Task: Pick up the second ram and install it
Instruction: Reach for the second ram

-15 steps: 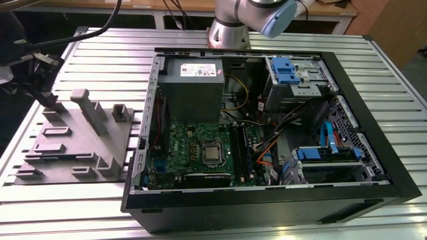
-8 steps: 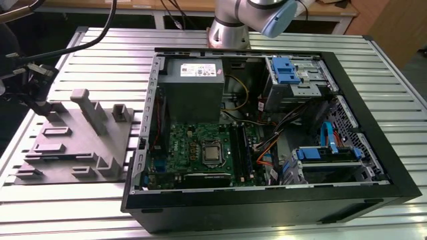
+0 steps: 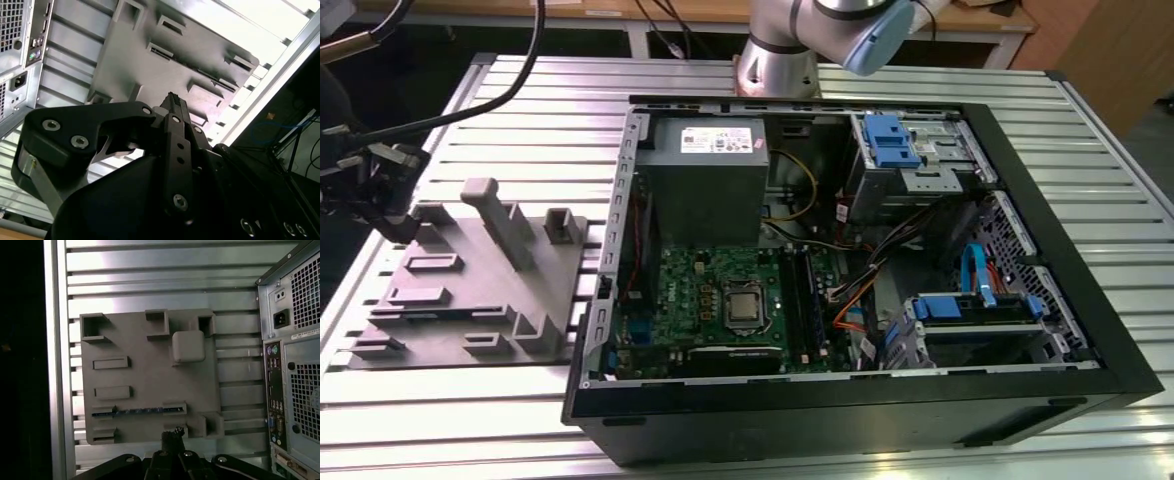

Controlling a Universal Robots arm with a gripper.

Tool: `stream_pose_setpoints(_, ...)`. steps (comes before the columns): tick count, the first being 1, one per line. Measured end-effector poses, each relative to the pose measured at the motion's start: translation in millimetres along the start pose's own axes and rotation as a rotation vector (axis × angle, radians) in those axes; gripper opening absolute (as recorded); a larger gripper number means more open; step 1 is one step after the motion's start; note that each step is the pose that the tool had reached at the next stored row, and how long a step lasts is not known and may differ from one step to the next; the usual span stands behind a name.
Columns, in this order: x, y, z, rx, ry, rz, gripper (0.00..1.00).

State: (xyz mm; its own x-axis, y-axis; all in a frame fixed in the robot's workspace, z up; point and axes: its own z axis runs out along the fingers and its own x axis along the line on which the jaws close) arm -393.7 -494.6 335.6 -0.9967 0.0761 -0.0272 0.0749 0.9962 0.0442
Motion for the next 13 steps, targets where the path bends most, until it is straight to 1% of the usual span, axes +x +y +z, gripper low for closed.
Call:
stream_pose_setpoints(4, 5.5, -0.7, 6.4, 0.0002, -0.0002, 0.000, 0.10)
stream_pose_setpoints(7, 10.0, -0.3, 11.7, 0.0026, -0.0004, 0.000, 0.10)
stream_pose_setpoints(10, 15.1, 1.5, 16.8, 0.0044, -0.0004, 0.000, 0.10)
stream_pose_setpoints(13, 18.4, 5.6, 20.8, 0.0054, -0.0004, 0.000, 0.10)
